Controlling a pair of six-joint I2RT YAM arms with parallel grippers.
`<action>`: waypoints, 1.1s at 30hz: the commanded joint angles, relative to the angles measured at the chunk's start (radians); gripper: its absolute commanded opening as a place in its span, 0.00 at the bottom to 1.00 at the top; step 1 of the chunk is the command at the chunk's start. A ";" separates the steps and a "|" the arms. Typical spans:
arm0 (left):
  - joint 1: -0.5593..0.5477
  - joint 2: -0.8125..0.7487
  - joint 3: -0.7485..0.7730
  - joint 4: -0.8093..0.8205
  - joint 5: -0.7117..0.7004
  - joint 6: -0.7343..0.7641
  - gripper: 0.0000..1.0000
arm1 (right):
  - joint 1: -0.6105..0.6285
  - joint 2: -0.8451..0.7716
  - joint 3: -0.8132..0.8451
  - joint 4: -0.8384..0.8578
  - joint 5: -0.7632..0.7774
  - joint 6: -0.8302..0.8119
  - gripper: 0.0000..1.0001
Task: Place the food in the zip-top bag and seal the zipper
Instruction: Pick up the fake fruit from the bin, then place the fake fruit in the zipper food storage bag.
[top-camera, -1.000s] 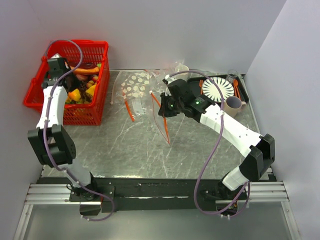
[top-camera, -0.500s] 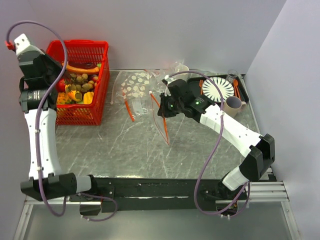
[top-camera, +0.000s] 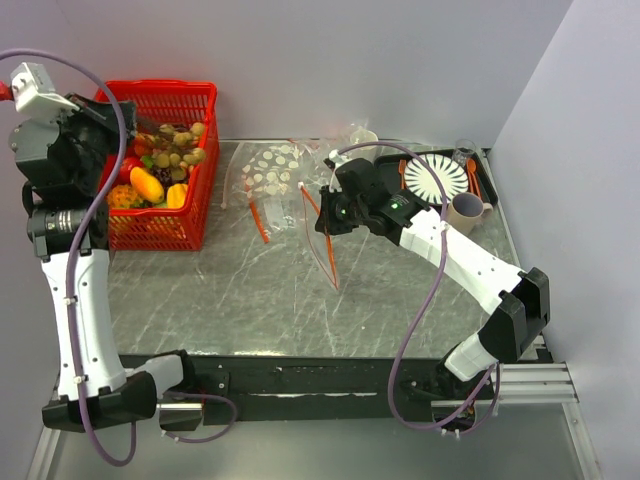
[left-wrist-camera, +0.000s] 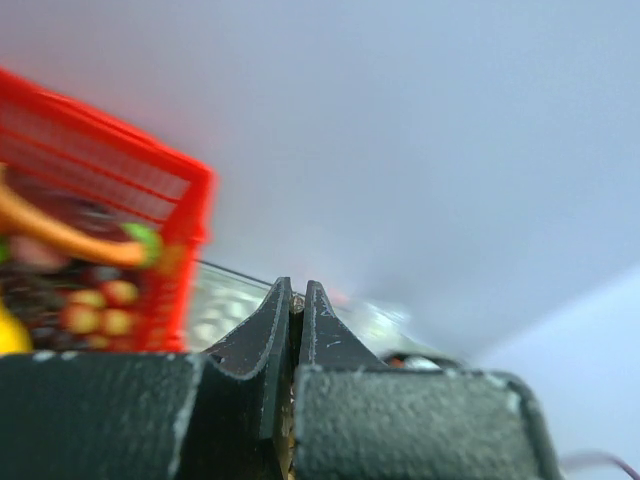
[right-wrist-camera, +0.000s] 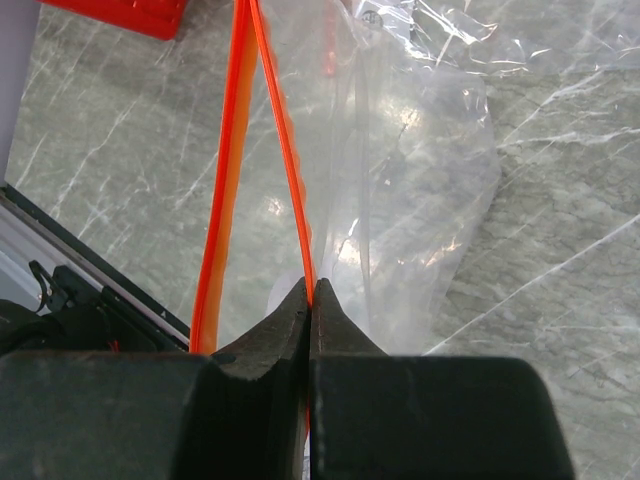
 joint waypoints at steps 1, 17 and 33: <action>-0.003 -0.005 -0.060 0.193 0.298 -0.151 0.01 | -0.007 -0.031 0.031 0.012 -0.013 -0.007 0.03; -0.287 0.091 -0.361 0.966 0.669 -0.684 0.01 | -0.007 -0.017 0.093 0.008 -0.077 -0.003 0.03; -0.477 0.159 -0.544 1.534 0.504 -0.952 0.01 | -0.045 -0.075 0.074 0.077 -0.325 0.066 0.03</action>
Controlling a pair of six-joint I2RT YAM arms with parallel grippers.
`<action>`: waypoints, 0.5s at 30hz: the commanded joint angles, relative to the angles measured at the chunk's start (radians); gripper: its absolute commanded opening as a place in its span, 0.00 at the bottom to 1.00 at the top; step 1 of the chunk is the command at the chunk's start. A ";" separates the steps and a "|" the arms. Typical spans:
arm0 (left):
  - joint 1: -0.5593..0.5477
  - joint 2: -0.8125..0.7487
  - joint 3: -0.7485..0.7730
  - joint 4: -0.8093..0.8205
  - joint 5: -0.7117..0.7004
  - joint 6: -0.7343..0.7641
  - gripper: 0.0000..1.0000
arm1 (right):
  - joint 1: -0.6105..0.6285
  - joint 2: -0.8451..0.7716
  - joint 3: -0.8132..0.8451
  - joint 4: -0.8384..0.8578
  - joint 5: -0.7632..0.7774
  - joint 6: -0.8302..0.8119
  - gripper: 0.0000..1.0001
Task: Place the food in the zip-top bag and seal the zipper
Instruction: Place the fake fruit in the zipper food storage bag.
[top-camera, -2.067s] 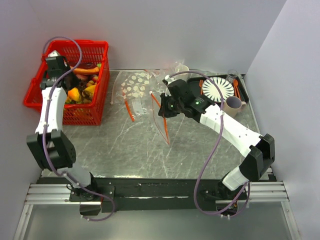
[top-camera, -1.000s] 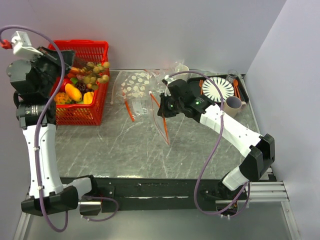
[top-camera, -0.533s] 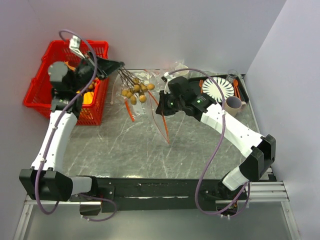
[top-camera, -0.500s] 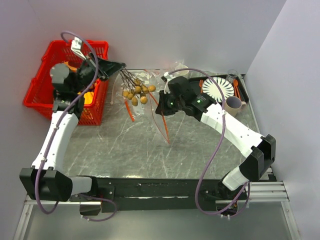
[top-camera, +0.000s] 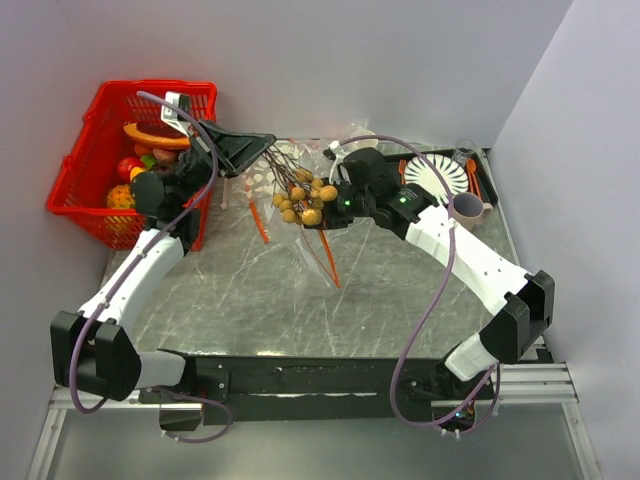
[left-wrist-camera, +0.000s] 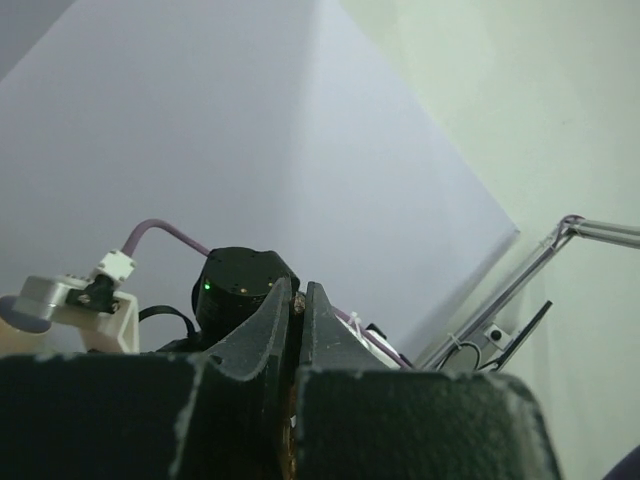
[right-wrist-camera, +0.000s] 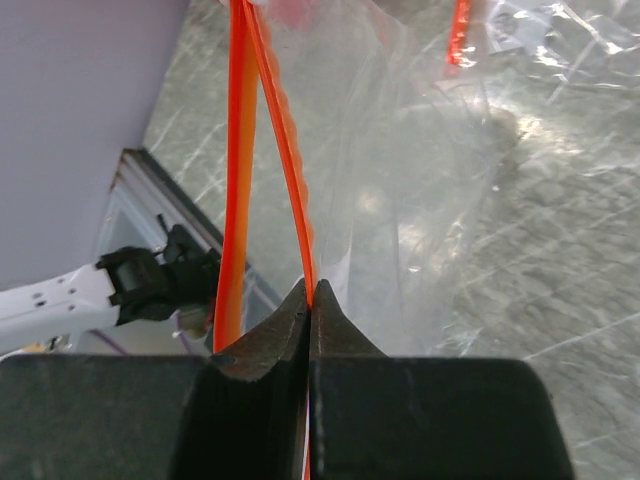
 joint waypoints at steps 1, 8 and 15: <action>-0.049 0.010 0.009 0.134 -0.032 -0.015 0.01 | -0.013 -0.070 0.028 0.050 -0.089 0.014 0.04; -0.094 0.002 -0.037 0.086 -0.073 0.104 0.01 | -0.030 -0.102 0.044 0.055 -0.185 0.039 0.04; -0.135 -0.009 -0.071 0.004 -0.115 0.299 0.01 | -0.055 -0.148 0.053 0.070 -0.294 0.079 0.04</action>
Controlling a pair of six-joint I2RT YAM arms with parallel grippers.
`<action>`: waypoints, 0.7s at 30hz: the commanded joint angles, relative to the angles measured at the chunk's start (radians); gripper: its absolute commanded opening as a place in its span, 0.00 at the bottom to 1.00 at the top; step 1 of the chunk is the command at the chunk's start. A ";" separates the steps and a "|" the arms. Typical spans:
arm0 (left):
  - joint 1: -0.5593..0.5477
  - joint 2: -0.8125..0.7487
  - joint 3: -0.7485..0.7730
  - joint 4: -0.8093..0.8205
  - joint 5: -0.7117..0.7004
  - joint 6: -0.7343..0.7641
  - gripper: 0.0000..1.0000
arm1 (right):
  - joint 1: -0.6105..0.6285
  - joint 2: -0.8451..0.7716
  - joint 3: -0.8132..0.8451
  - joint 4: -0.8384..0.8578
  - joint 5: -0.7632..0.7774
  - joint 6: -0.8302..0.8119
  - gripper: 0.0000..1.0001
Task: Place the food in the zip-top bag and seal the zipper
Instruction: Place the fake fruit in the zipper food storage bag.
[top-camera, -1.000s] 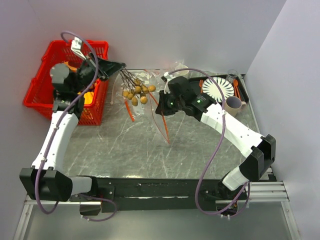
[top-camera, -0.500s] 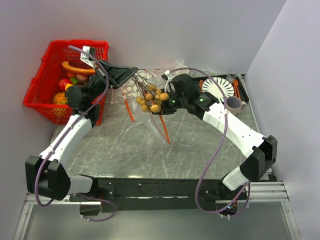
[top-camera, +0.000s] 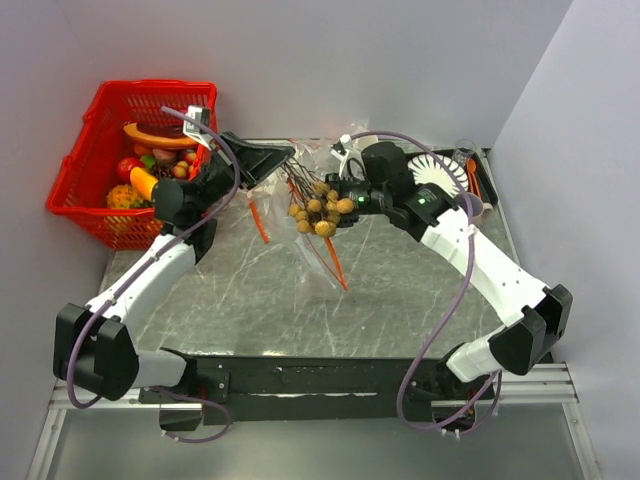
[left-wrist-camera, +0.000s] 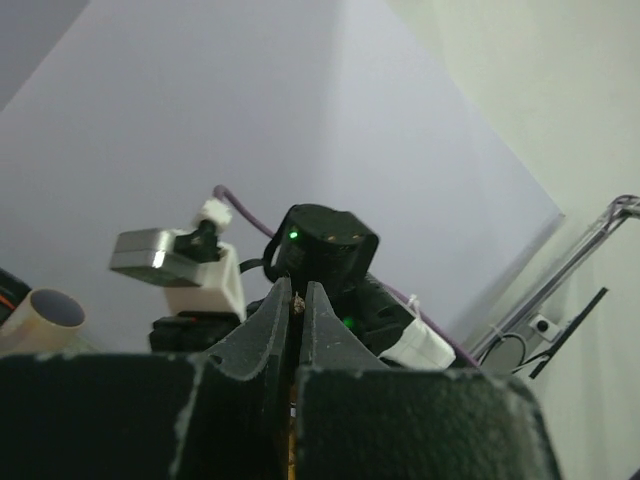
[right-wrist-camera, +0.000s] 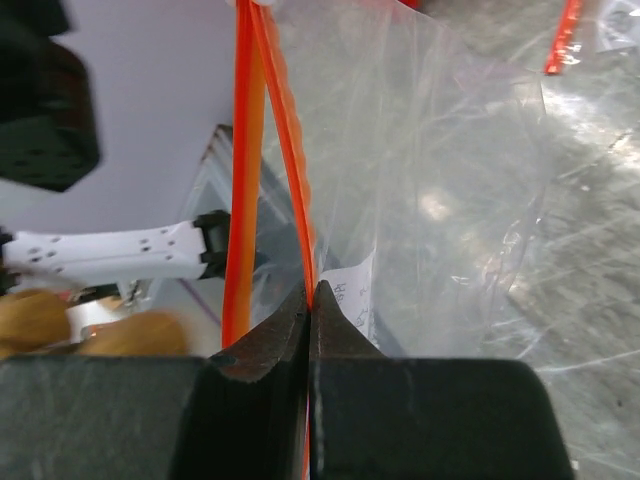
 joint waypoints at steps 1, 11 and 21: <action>-0.031 -0.022 -0.004 -0.091 -0.045 0.210 0.01 | -0.030 -0.078 0.046 0.065 -0.113 0.040 0.04; -0.062 -0.059 0.110 -0.605 -0.073 0.561 0.01 | -0.052 -0.118 0.029 0.055 -0.058 0.035 0.04; -0.153 -0.019 0.262 -1.031 -0.176 0.850 0.01 | -0.052 -0.114 0.063 0.005 0.078 0.000 0.04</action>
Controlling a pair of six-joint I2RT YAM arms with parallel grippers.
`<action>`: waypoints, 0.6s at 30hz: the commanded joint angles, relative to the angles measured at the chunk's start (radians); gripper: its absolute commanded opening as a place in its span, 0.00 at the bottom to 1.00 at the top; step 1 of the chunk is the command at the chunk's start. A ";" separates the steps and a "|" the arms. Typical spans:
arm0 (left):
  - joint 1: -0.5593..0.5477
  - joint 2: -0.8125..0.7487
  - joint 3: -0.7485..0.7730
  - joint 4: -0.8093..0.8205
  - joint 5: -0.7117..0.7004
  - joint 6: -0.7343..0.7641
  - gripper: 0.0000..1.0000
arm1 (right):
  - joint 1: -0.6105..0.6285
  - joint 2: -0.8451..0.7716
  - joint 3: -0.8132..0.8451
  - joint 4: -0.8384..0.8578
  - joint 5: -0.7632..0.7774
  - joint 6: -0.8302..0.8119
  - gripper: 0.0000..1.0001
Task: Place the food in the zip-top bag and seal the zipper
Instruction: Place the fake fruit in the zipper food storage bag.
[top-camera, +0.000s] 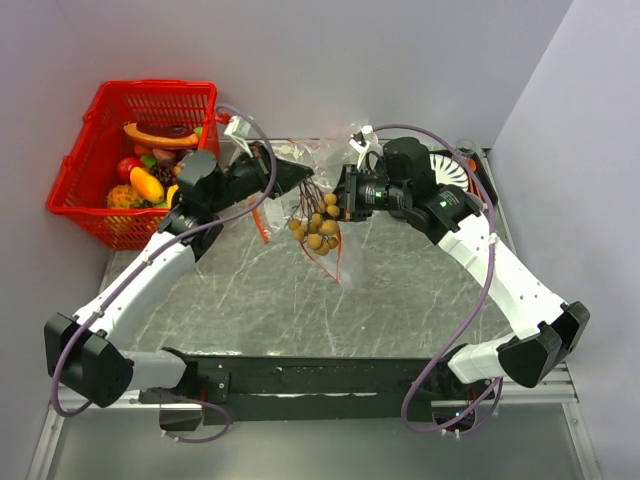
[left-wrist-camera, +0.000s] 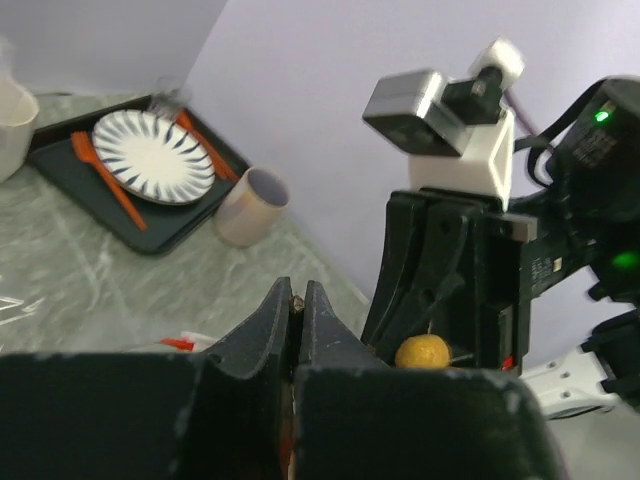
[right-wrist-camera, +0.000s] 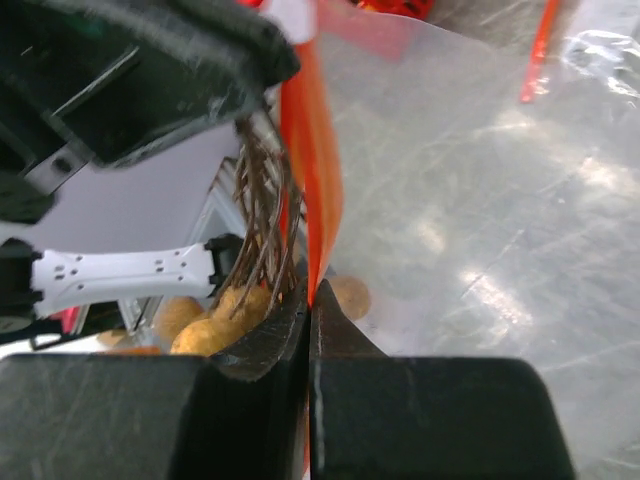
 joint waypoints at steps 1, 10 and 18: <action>-0.055 0.013 0.117 -0.234 -0.082 0.223 0.01 | -0.003 -0.034 0.059 0.001 0.086 -0.029 0.04; -0.161 0.096 0.296 -0.548 -0.363 0.405 0.01 | -0.003 -0.027 0.054 -0.019 0.191 -0.049 0.04; -0.224 0.147 0.326 -0.607 -0.486 0.478 0.01 | -0.001 -0.016 0.048 -0.032 0.263 -0.055 0.04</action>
